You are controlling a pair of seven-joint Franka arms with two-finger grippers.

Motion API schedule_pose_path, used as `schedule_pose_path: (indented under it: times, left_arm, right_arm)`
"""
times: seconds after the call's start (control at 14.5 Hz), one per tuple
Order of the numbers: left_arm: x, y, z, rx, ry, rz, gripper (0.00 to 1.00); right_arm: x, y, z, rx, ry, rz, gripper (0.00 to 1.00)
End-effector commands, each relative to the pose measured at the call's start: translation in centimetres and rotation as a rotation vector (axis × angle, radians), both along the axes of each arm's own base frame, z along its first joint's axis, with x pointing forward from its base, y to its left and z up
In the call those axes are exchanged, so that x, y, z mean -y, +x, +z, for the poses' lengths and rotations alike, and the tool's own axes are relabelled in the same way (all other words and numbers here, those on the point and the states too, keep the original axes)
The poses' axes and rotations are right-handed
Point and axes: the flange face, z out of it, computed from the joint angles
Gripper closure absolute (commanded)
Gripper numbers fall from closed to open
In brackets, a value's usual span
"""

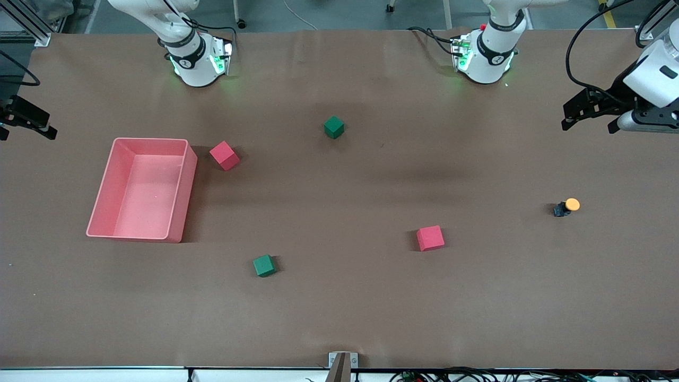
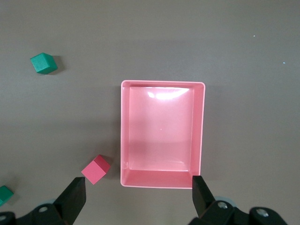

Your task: Place and upright button with both arms

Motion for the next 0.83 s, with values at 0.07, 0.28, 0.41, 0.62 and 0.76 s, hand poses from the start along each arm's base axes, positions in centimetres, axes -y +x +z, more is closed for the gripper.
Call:
schedule_pose_path:
  times: [0.07,0.28,0.41,0.62,0.76]
  left_arm:
    - [0.0,1.6,0.0,0.005,-0.008,-0.003,0.0]
    - [0.2,2.1,-0.4,0.008,-0.007,-0.006,0.0]
    - [0.0,2.1,-0.3,0.011,-0.006,0.009,0.0]
    - [0.0,2.1,0.3,0.043,0.017,0.011,0.0]
    - [0.2,2.0,0.6,0.051,0.022,0.01,0.0]
  right_arm:
    - [0.0,0.1,0.3,0.0,0.009,0.007,0.0]
    - [0.0,0.1,0.3,0.0,0.009,0.007,0.0]
    - [0.0,0.1,0.3,0.0,0.009,0.007,0.0]
    - [-0.1,0.1,0.3,0.0,0.009,0.01,0.0]
    - [-0.2,0.1,0.3,0.0,0.009,0.011,0.0]
